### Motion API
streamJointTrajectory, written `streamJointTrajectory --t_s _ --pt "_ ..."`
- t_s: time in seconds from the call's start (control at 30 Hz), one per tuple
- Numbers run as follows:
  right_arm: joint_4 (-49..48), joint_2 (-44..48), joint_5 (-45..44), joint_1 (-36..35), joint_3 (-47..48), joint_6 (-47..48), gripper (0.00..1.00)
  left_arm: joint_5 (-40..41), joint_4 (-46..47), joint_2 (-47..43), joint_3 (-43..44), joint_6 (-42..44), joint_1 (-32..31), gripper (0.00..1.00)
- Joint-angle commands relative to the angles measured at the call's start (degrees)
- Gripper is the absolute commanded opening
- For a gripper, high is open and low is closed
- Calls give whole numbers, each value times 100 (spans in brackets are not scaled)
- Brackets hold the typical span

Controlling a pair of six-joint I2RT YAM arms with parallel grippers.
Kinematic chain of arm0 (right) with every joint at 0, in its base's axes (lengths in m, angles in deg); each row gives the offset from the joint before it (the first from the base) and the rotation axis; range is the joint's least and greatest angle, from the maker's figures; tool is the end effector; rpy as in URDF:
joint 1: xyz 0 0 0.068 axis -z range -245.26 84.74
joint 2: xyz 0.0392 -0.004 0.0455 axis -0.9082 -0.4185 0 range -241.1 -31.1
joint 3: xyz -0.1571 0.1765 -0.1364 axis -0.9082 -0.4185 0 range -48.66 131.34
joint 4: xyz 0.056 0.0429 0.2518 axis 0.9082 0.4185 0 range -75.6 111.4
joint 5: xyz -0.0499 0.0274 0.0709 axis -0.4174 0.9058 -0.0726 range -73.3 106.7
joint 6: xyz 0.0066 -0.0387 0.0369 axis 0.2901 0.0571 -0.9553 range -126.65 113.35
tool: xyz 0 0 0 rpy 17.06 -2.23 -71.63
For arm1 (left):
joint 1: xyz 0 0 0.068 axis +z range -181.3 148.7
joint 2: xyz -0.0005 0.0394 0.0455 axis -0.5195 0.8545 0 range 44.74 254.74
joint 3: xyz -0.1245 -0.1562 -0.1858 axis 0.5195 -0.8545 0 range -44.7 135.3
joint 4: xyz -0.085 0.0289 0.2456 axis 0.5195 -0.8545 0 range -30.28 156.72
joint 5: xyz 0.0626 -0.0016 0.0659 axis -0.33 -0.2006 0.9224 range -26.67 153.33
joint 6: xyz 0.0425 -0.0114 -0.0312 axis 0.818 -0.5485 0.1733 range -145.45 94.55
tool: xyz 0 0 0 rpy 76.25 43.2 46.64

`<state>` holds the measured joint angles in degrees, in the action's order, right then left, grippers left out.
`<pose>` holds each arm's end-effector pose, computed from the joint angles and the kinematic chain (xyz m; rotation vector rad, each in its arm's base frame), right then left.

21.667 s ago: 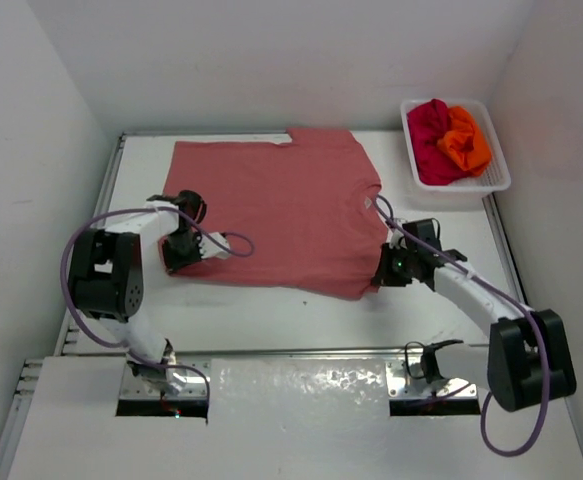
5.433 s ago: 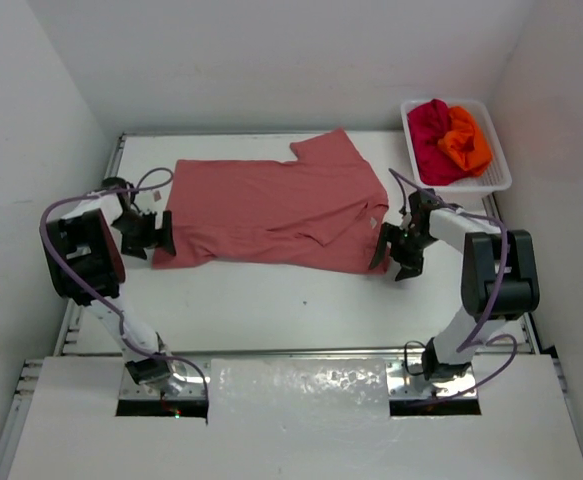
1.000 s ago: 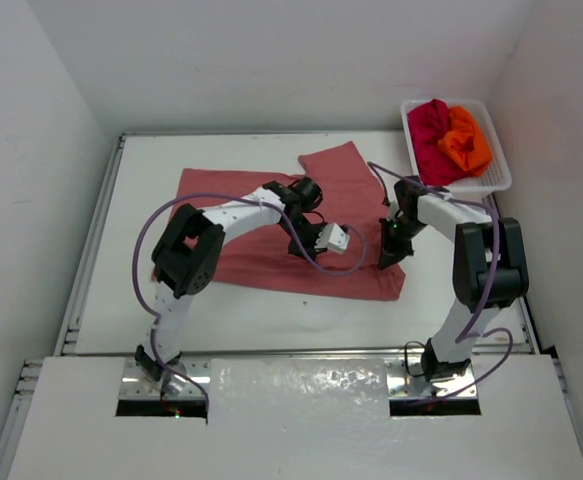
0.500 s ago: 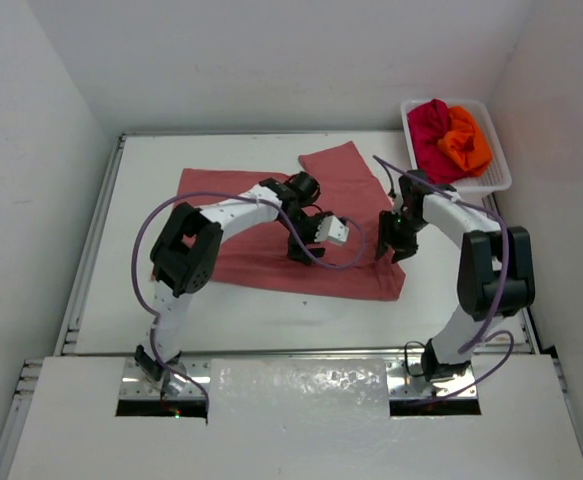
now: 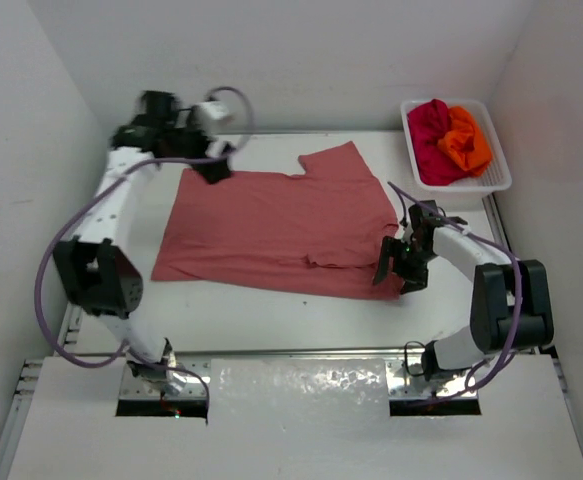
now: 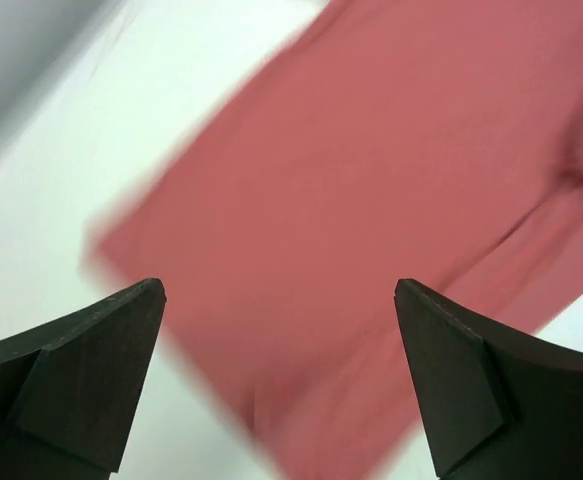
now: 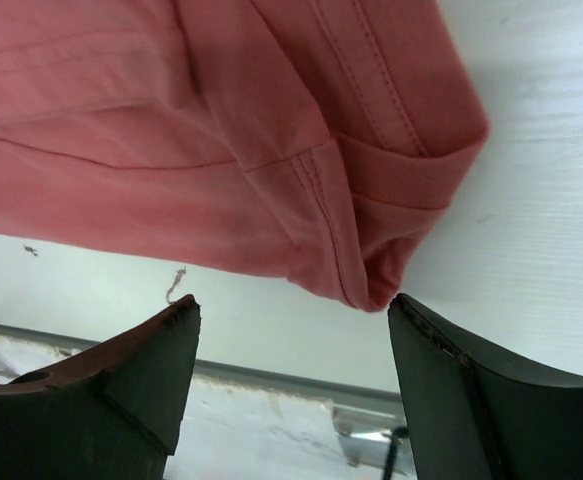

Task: Fold and stack the t-shirts
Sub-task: Fold the flattened tshirt in 1/3 of the way

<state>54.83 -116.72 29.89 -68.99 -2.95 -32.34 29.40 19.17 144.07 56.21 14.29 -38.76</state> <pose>0.2435 0.0241 0.1585 0.5447 2.9616 0.4013 0.3723 -0.0687 0.3662 1.1414 1.9272 -0.4018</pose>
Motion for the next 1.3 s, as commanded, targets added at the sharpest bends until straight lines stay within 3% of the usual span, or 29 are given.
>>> streamJointTrajectory --t_s 0.0,0.07,0.17,0.27,0.37,0.53,0.83,0.93,0.97,1.03,1.07,1.1,1.13,1.17,1.27 --pt "-631 55 333 4 -307 -506 72 386 -1018 -351 -1166 -977 1315 97" --pt "-755 46 324 4 -422 -655 72 625 -1081 -519 -2200 -1092 2104 94" --pt "-800 46 220 4 -546 -700 68 730 -827 -687 -3265 -1232 2774 94" --pt "-327 2 -428 12 -520 -508 67 906 -502 -670 -3900 -1390 2812 95" --pt "-45 54 -729 12 -406 -305 67 1002 -281 -573 -4078 -1479 2812 95" --pt "115 142 -923 12 -159 -384 68 1986 307 -459 -4351 -1654 2821 95" --pt "-665 11 -994 12 -844 -586 66 1891 738 -143 -4360 -1654 2882 88" --pt "-1026 -375 -626 4 -792 -709 53 1672 817 261 -4395 -1716 2865 78" --pt "-1106 -428 -538 4 -792 -779 48 1584 817 289 -4438 -1690 2873 70" --pt "-1238 -394 -466 12 -827 -920 29 1434 748 324 -4457 -1602 2856 59" --pt "-1247 -367 -536 12 -827 -946 21 1381 686 315 -4465 -1523 2847 44" --pt "-1178 -298 -633 38 -819 -946 7 1328 651 298 -4465 -1496 2856 27" --pt "-1125 -262 -660 47 -827 -946 1 1310 633 263 -4474 -1496 2856 7" --pt "-1081 -227 -686 65 -827 -946 0 1293 598 219 -4500 -1427 2856 0" --pt "-739 -51 -844 91 -810 -850 0 1380 345 34 -4562 -1172 2856 0"
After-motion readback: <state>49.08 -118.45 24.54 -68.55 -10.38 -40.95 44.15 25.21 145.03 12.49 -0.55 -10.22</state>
